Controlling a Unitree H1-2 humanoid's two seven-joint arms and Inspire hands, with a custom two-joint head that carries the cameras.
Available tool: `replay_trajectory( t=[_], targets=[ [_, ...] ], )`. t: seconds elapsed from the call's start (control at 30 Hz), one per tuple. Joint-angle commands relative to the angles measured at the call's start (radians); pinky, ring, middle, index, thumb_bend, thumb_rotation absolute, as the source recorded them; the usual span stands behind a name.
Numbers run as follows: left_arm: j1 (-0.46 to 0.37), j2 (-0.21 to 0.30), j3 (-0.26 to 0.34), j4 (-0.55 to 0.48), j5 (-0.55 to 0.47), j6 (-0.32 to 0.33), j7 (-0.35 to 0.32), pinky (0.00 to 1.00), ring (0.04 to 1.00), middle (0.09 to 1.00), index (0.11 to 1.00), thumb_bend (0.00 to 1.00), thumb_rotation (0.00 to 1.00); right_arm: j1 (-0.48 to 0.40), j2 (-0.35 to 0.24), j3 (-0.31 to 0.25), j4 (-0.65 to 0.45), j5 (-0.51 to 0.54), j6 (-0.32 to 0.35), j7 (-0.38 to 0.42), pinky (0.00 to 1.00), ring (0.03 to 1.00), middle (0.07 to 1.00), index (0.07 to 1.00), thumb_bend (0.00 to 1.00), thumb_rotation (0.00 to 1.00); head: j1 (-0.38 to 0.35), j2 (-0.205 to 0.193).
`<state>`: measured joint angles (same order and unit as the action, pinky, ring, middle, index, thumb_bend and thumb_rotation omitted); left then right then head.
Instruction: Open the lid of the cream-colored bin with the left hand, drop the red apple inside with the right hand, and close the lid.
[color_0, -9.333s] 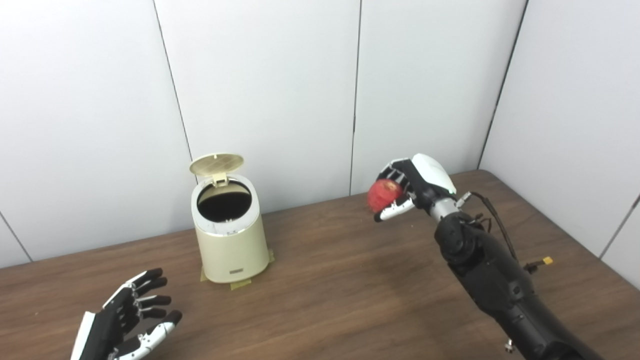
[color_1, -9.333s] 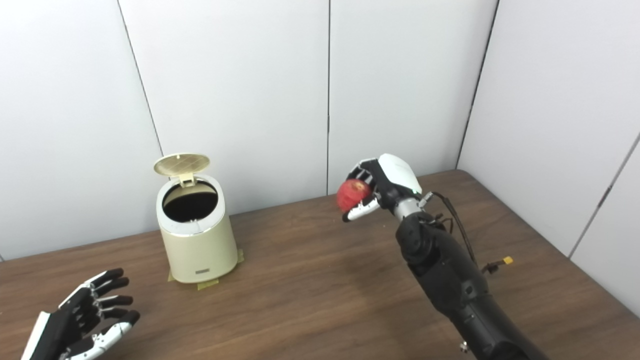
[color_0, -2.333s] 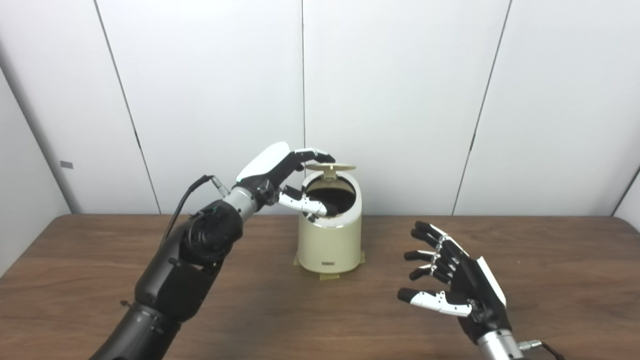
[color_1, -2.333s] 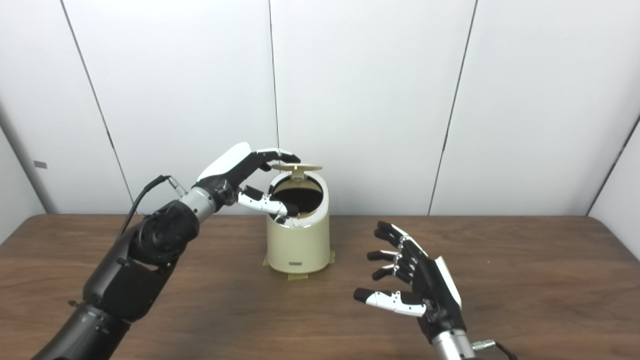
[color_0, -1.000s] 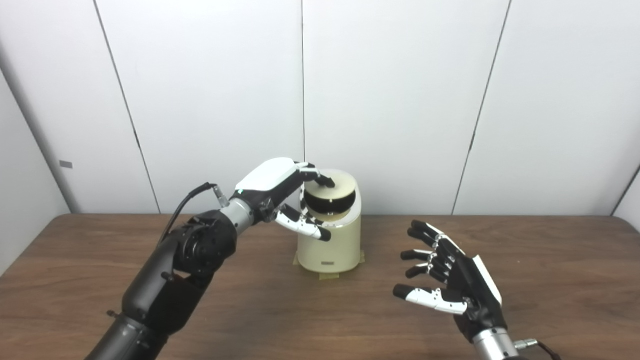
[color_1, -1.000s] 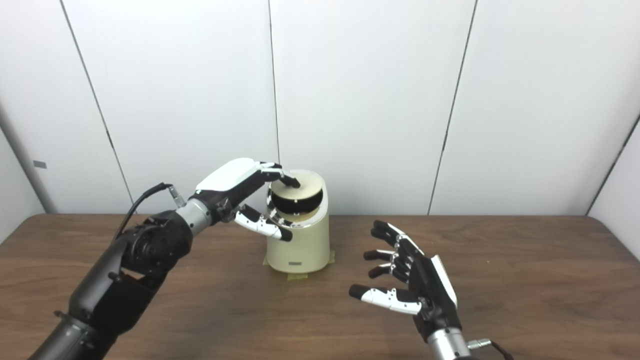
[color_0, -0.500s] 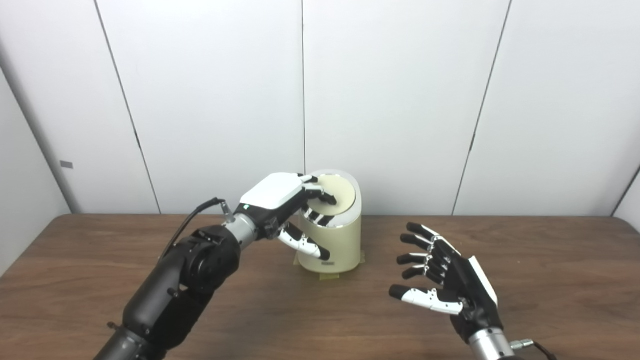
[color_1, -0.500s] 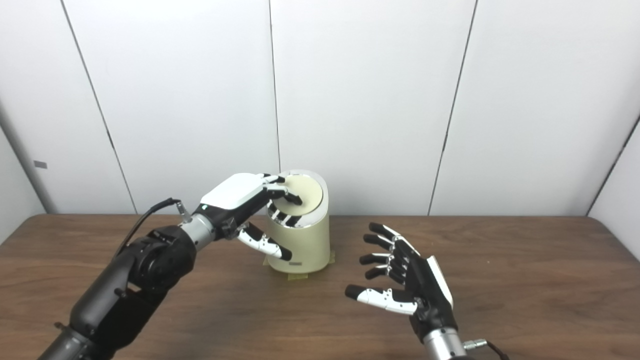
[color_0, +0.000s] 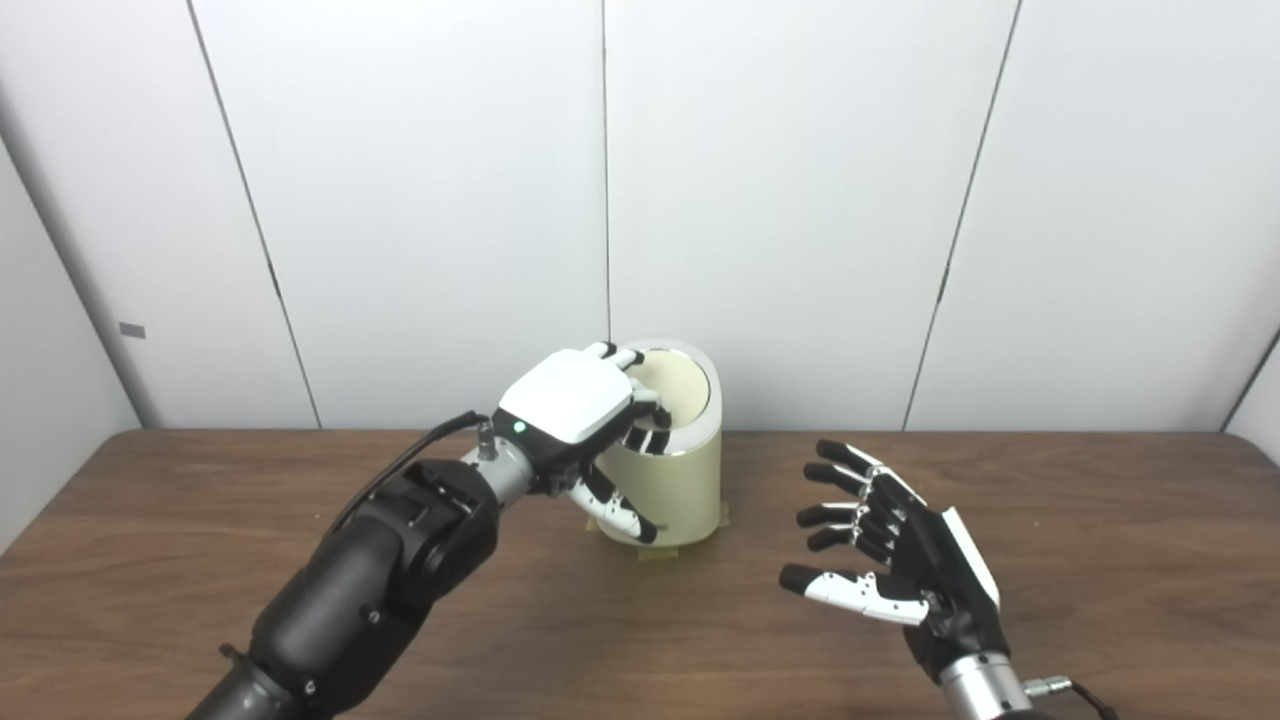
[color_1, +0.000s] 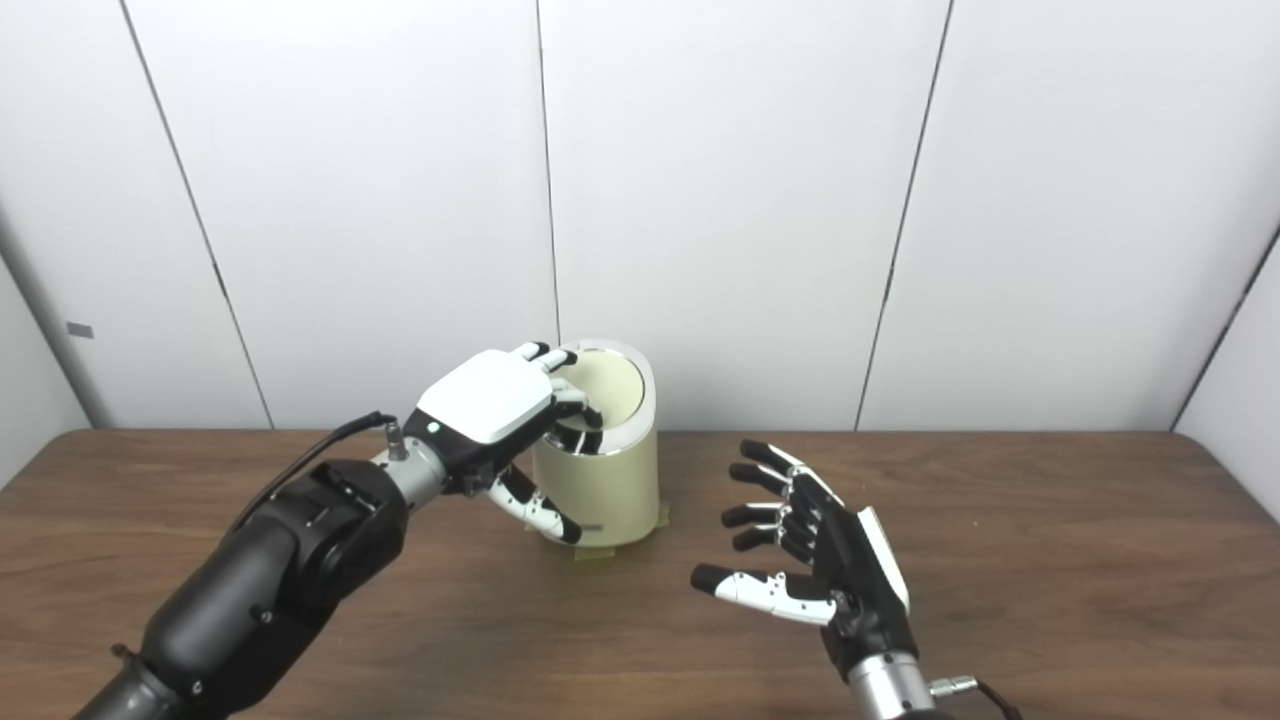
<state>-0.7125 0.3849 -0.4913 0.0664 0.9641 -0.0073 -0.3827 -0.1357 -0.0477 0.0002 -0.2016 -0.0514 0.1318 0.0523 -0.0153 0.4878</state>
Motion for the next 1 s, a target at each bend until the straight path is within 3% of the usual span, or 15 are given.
replay_trajectory(
  t=[0.0, 0.17, 0.3, 0.57, 0.7, 0.83, 0.97],
  targets=[
    [-0.008, 0.01, -0.016, 0.008, 0.011, 0.014, -0.077, 1.0, 0.959, 0.755, 0.738, 0.96, 0.37, -0.039, 0.001, -0.002, -0.033, 0.008, -0.027, -0.005, 0.53, 0.615, 0.785, 0.802, 0.77, 0.15, 0.0, 0.0],
    [-0.008, 0.008, -0.017, 0.004, 0.005, 0.03, -0.108, 1.0, 0.959, 0.761, 0.74, 0.97, 0.37, -0.04, 0.001, -0.003, -0.032, 0.009, -0.03, -0.007, 0.51, 0.61, 0.788, 0.802, 0.76, 0.14, 0.002, 0.002],
    [-0.004, 0.01, -0.012, 0.005, -0.012, 0.02, -0.095, 1.0, 0.955, 0.756, 0.74, 0.97, 0.38, -0.04, -0.003, -0.003, -0.031, 0.01, -0.033, -0.005, 0.5, 0.607, 0.788, 0.805, 0.75, 0.14, 0.001, 0.003],
    [0.009, 0.001, 0.051, -0.029, -0.139, 0.017, -0.085, 1.0, 0.952, 0.773, 0.75, 0.94, 0.39, -0.039, -0.005, -0.005, -0.03, 0.009, -0.029, -0.005, 0.51, 0.607, 0.784, 0.798, 0.75, 0.15, 0.004, 0.005],
    [0.037, -0.016, 0.099, -0.042, -0.183, -0.017, 0.006, 1.0, 0.935, 0.803, 0.792, 0.92, 0.37, -0.037, -0.004, -0.005, -0.03, 0.009, -0.024, -0.006, 0.52, 0.602, 0.786, 0.795, 0.75, 0.15, 0.005, 0.005],
    [0.085, -0.064, 0.18, -0.031, -0.225, -0.063, 0.176, 0.98, 0.928, 0.889, 0.897, 0.84, 0.29, -0.035, -0.004, -0.005, -0.027, 0.009, -0.029, -0.007, 0.52, 0.596, 0.783, 0.791, 0.74, 0.13, 0.007, 0.006],
    [0.122, -0.102, 0.249, -0.014, -0.262, -0.104, 0.294, 0.96, 0.965, 0.953, 0.971, 0.76, 0.27, -0.034, -0.004, -0.008, -0.024, 0.012, -0.028, -0.008, 0.5, 0.583, 0.781, 0.791, 0.73, 0.11, 0.009, 0.008]
  ],
)
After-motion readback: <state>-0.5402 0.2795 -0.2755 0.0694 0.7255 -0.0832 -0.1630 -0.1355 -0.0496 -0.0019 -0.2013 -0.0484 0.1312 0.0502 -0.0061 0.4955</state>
